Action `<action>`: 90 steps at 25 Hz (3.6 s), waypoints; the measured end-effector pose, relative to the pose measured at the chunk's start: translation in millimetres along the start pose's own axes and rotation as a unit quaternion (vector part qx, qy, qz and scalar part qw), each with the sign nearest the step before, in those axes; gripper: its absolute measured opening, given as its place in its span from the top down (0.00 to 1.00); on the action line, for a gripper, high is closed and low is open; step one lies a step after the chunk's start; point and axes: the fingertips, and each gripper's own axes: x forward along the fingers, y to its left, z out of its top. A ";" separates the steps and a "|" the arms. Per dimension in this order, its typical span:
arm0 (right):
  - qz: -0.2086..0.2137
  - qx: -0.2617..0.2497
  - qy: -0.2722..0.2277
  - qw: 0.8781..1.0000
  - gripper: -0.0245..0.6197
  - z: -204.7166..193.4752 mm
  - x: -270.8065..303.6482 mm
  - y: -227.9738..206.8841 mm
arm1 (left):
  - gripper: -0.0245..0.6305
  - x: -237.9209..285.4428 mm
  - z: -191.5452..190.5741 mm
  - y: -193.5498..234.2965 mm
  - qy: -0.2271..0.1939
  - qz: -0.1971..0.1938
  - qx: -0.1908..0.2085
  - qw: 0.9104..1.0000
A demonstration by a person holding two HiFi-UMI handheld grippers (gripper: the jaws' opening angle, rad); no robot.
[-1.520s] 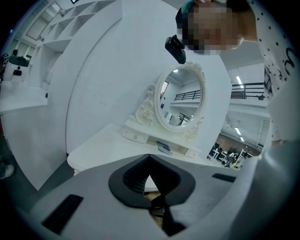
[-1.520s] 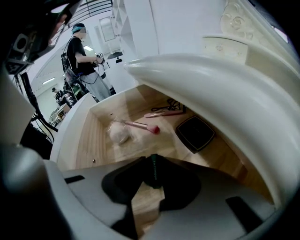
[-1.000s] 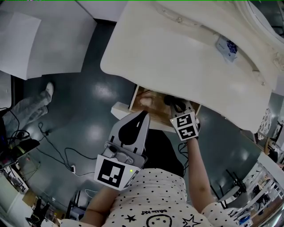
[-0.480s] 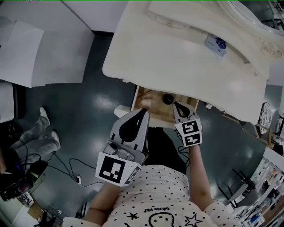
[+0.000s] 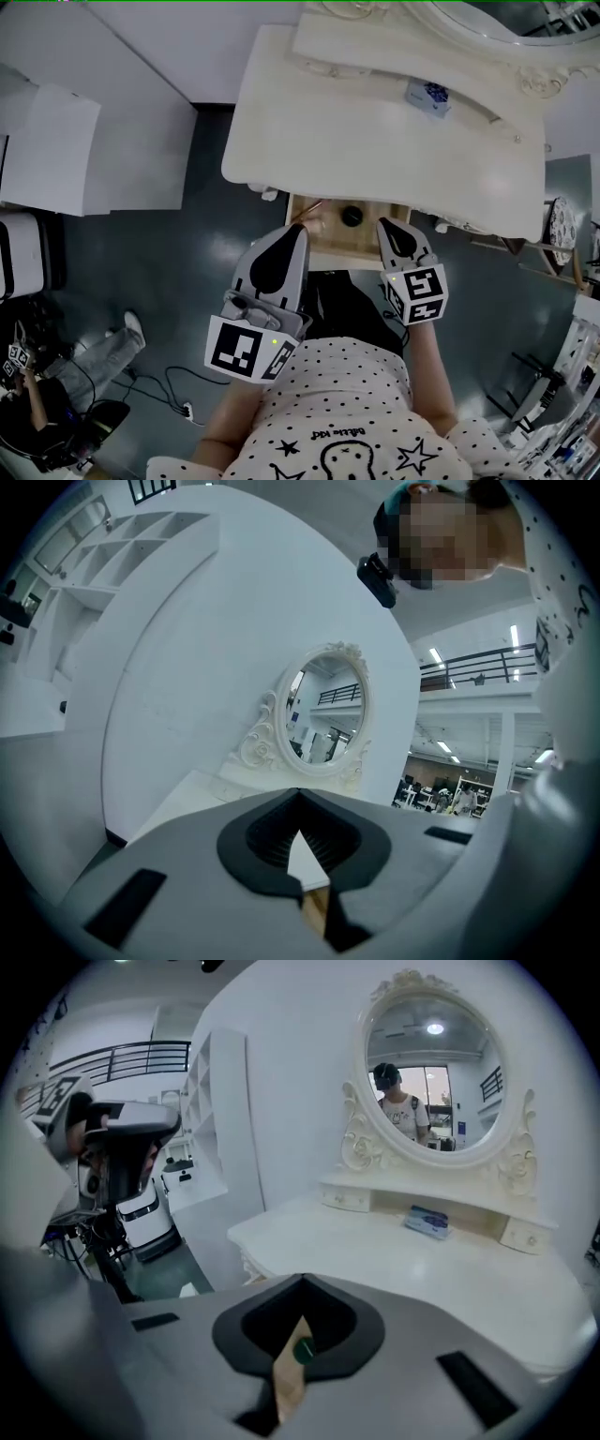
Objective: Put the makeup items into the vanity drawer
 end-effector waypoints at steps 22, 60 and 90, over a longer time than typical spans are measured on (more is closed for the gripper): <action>-0.053 0.054 -0.148 0.986 0.95 84.8 -105.5 36.3 | 0.97 -55.8 78.2 11.6 -0.092 -0.088 0.049 0.991; -0.034 0.053 -0.154 0.986 0.95 84.7 -103.6 87.5 | 0.97 -82.6 56.3 37.4 -0.054 -0.080 0.039 0.995; -0.045 0.051 -0.148 0.987 0.95 75.2 -108.7 92.3 | 0.97 -89.0 54.7 30.9 -0.055 -0.093 0.040 0.993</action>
